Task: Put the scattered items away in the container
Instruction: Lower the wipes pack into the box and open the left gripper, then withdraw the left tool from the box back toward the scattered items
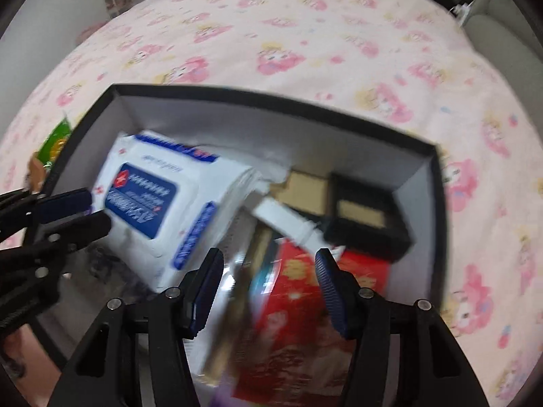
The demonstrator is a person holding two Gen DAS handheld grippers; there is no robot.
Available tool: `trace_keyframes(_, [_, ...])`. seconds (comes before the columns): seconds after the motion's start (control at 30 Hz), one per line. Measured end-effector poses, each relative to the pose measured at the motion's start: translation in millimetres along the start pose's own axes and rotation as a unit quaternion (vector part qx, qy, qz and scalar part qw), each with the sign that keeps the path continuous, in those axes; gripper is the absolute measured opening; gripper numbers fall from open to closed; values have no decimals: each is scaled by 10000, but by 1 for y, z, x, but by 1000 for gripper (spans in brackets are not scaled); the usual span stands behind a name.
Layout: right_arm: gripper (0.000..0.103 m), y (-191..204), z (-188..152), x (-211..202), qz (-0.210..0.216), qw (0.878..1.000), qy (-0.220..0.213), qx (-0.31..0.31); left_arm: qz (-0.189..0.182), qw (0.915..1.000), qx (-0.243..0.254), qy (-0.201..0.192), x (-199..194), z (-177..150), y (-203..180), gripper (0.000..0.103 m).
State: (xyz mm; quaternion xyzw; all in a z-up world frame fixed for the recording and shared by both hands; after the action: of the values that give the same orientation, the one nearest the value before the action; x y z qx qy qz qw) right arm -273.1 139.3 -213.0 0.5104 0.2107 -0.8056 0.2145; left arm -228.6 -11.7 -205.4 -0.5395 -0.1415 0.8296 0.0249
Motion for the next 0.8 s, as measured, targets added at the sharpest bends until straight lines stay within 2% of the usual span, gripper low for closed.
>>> trace_keyframes(0.03, [53,-5,-1,-4,33,9999,-38,152,22,10000,-25,91,-1,-2,-1,35])
trace_keyframes(0.1, [53,-8,-6,-18,476,9976,-179,472,46,9997,-35,220,-6,-6,-4,35])
trace_keyframes(0.17, [57,-1,-10,-27,895,9946,-269,460,-3,9995,-31,300,-3,-8,-5,40])
trace_keyframes(0.2, [57,4,-10,-29,954,9944,-291,345,-26,9994,-36,346,-1,-8,-4,41])
trace_keyframes(0.3, [58,23,-9,-19,855,9961,-172,-109,-93,9988,-49,484,7,-9,-4,42])
trace_keyframes(0.33, [58,27,-9,-12,841,9962,-75,-209,-115,9985,-53,530,10,-10,-4,39])
trace_keyframes(0.5, [58,37,-13,-3,810,9958,117,-410,-127,9981,-7,597,19,-7,-7,38])
trace_keyframes(0.6, [58,46,-12,-2,993,9933,198,-551,-199,9981,-139,568,21,-1,-5,35])
trace_keyframes(0.8, [59,38,-10,-2,586,9977,111,-328,-351,9976,-362,483,23,10,-3,34])
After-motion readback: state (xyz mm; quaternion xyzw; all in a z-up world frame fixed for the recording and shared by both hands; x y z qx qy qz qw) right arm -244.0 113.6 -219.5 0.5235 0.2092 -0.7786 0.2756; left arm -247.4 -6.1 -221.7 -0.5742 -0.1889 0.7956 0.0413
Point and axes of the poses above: each gripper's, at about its wrist camera, not at the fingertips, and x roughly the way its jaws point, y to its left, z to its top, the point moved 5 cm from there along x, roughly the way its jaws point, and after that the axes turned 14 degrees about -x, right-handed, at the moved point
